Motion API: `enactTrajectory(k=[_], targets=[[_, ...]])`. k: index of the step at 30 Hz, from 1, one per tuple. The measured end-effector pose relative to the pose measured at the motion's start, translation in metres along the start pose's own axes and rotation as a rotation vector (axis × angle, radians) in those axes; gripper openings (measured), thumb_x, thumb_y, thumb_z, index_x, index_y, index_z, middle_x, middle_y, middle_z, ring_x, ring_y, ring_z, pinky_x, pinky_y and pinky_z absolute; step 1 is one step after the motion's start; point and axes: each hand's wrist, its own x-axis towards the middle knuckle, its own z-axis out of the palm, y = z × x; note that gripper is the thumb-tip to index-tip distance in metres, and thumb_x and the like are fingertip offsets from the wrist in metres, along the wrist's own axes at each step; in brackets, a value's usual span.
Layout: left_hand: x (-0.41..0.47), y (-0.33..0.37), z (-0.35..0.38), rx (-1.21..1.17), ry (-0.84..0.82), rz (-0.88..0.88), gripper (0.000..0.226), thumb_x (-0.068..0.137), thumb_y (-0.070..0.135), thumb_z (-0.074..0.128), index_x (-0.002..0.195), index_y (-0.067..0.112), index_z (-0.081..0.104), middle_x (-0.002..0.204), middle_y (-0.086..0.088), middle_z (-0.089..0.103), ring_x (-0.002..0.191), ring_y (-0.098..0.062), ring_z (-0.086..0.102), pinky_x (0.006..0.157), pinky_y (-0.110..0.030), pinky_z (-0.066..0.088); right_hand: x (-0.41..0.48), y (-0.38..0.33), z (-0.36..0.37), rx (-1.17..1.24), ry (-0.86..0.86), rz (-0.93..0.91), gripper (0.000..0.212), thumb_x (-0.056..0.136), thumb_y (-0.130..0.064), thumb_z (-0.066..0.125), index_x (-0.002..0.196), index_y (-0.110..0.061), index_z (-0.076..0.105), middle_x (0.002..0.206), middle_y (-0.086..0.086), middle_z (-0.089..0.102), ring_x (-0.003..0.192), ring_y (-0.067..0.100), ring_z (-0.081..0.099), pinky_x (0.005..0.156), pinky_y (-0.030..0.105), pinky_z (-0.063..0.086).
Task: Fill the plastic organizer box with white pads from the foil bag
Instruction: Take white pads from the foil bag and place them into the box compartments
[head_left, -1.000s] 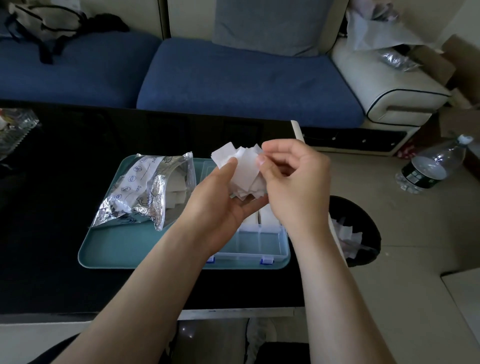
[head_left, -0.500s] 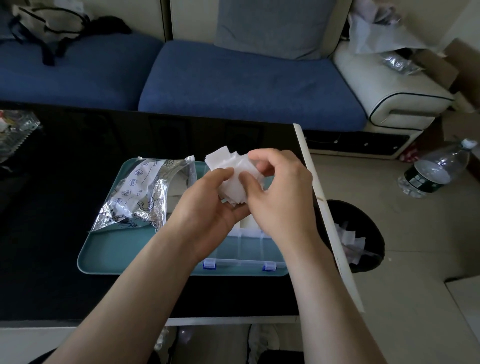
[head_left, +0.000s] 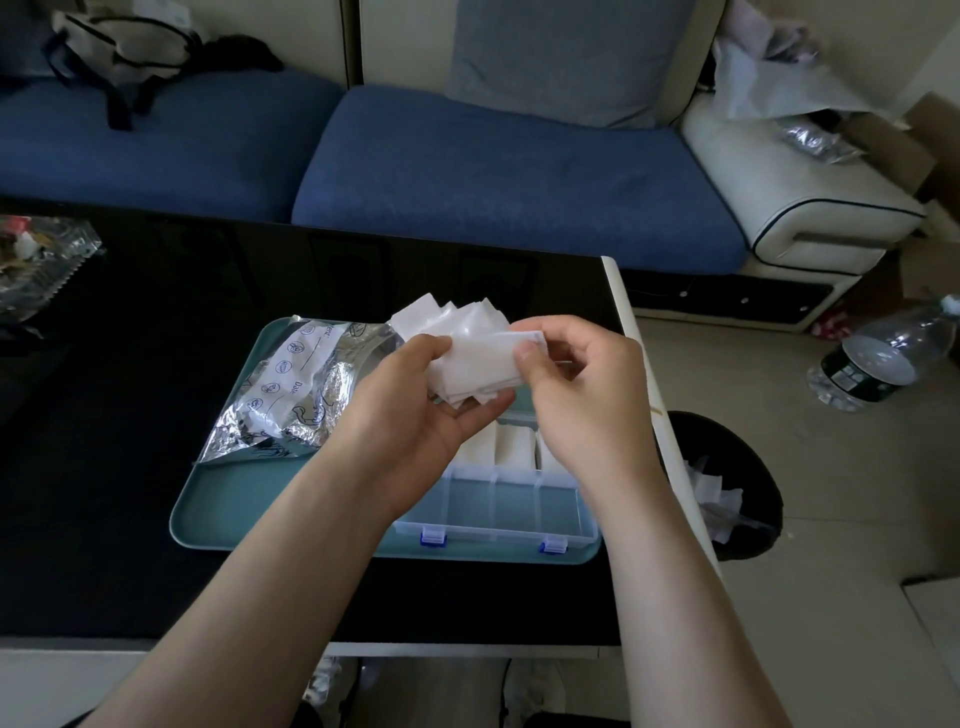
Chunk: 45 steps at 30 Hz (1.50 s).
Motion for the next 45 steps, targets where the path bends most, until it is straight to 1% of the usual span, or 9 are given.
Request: enactTrajectory(k=[6,14,18,23,26,29,35,40,45], targets=[[0.001,0.002,-0.001,-0.009,-0.02,0.003,0.023,0.107,0.011,0.053,0.127,0.001,0.06,0.125,-0.025,0.071,0.105,-0.037,0.076,0.088,-0.053,0.064,0.001,-0.001,0.0,0.036,-0.017,0.057,0.023,0.102,-0.014,0.064,0.113,-0.03,0.076,0.109,-0.012,0.074,0.103,0.008,0.068,0.075,0.013,0.051],[0.002,0.001,0.0,0.076,-0.086,0.034,0.036,0.108,0.022,0.058,0.135,-0.002,0.06,0.123,-0.023,0.074,0.114,-0.037,0.073,0.105,-0.052,0.055,-0.002,-0.005,0.002,-0.003,-0.113,0.007,0.022,0.102,-0.012,0.066,0.11,-0.028,0.078,0.101,-0.009,0.075,0.084,0.002,0.069,0.062,0.008,0.049],[0.002,0.002,-0.002,0.076,-0.047,0.052,0.028,0.109,0.017,0.055,0.129,0.0,0.063,0.116,-0.019,0.077,0.107,-0.032,0.076,0.094,-0.05,0.062,-0.003,-0.008,-0.002,-0.012,-0.157,0.0,0.027,0.102,-0.006,0.063,0.103,-0.028,0.079,0.095,-0.011,0.075,0.081,-0.002,0.067,0.063,0.007,0.048],[0.004,0.006,-0.001,-0.023,0.001,0.015,0.028,0.107,0.016,0.058,0.131,0.003,0.062,0.117,-0.02,0.077,0.109,-0.034,0.076,0.097,-0.056,0.06,0.001,-0.008,-0.01,0.157,0.009,0.166,0.024,0.091,-0.004,0.066,0.086,-0.024,0.078,0.065,-0.021,0.068,0.064,-0.008,0.062,0.053,0.007,0.043],[0.002,0.007,-0.002,-0.045,-0.019,-0.012,0.032,0.105,0.016,0.056,0.135,0.005,0.062,0.121,-0.021,0.075,0.113,-0.037,0.073,0.095,-0.053,0.061,0.005,-0.005,-0.014,0.288,0.118,0.265,0.023,0.085,-0.001,0.069,0.091,-0.022,0.076,0.066,-0.02,0.07,0.066,-0.001,0.063,0.058,0.016,0.05],[0.002,0.006,-0.002,-0.029,-0.05,-0.029,0.034,0.106,0.019,0.053,0.136,0.006,0.062,0.124,-0.023,0.073,0.115,-0.041,0.072,0.099,-0.052,0.059,0.005,-0.008,-0.013,0.39,0.074,0.312,0.029,0.084,0.004,0.07,0.101,-0.02,0.075,0.076,-0.01,0.078,0.07,0.008,0.069,0.066,0.025,0.057],[0.002,0.003,-0.001,0.009,-0.09,-0.054,0.041,0.108,0.031,0.05,0.131,0.001,0.065,0.125,-0.024,0.072,0.124,-0.038,0.068,0.102,-0.054,0.057,0.0,-0.011,-0.012,0.26,-0.039,0.166,0.036,0.09,0.004,0.067,0.11,-0.024,0.076,0.084,-0.013,0.079,0.081,-0.006,0.071,0.062,0.009,0.05],[0.006,0.0,-0.003,0.045,-0.114,-0.086,0.039,0.108,0.024,0.049,0.136,0.0,0.061,0.132,-0.027,0.068,0.124,-0.039,0.068,0.103,-0.055,0.056,-0.003,-0.013,-0.008,0.103,-0.066,-0.019,0.038,0.095,-0.004,0.073,0.128,-0.023,0.069,0.096,-0.008,0.08,0.091,0.002,0.075,0.074,0.015,0.057],[0.006,0.001,-0.003,0.076,-0.127,-0.091,0.039,0.107,0.022,0.049,0.138,0.001,0.059,0.13,-0.025,0.07,0.122,-0.038,0.069,0.104,-0.055,0.056,-0.001,-0.011,-0.003,0.001,0.007,-0.091,0.049,0.088,-0.008,0.083,0.133,-0.022,0.067,0.104,-0.01,0.078,0.091,0.002,0.075,0.079,0.027,0.064]])
